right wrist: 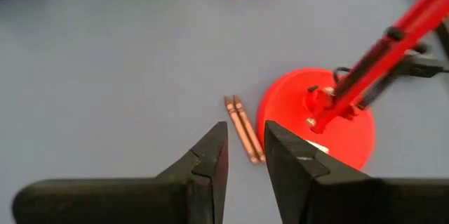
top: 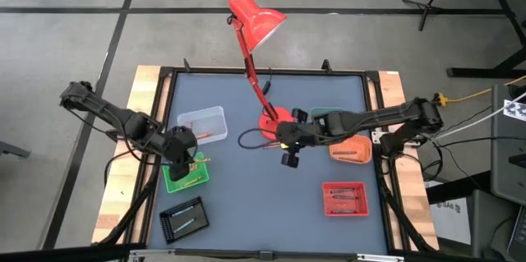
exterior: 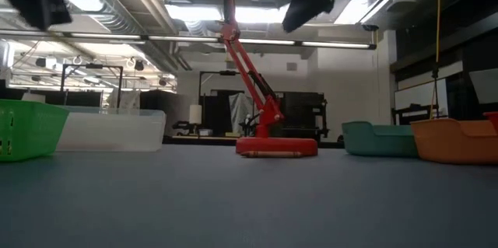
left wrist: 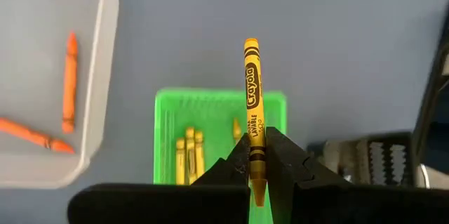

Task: Sort crayons
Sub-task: Put the golden crayon into the green bin, then put the brown crayon into the orange bin

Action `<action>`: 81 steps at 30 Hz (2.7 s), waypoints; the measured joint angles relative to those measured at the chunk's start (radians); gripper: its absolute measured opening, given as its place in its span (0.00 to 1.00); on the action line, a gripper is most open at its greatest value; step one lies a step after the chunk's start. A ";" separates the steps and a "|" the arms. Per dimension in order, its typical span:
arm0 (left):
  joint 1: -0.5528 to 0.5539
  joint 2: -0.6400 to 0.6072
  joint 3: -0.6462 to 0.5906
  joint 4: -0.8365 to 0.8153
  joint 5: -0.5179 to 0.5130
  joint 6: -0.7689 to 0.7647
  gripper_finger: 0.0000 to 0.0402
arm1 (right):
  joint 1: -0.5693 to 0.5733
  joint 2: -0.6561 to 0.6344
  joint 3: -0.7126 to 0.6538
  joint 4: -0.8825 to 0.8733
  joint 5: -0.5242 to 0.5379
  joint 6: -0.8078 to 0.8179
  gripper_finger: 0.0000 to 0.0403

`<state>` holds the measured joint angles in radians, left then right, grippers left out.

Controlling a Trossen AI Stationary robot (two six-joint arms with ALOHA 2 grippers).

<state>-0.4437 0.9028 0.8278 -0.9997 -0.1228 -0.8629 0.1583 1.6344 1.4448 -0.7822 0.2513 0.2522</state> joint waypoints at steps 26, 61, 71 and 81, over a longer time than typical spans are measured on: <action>-0.057 -0.007 -0.255 -0.002 0.039 -0.122 0.11 | -0.129 0.284 0.000 0.102 -0.166 -0.206 0.23; -0.056 -0.007 -0.255 0.098 0.030 -0.136 0.29 | -0.125 0.417 0.000 0.138 -0.166 -0.290 0.23; -0.056 -0.007 -0.255 0.098 0.027 -0.152 0.29 | -0.102 0.414 0.049 0.126 -0.156 -0.279 0.23; -0.056 -0.007 -0.255 0.106 -0.023 -0.152 0.29 | -0.090 0.419 0.061 0.255 -0.138 -0.284 0.23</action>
<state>-0.4999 0.8963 0.5732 -0.8934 -0.1459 -1.0145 0.0686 2.0529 1.5059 -0.5270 0.1128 -0.0314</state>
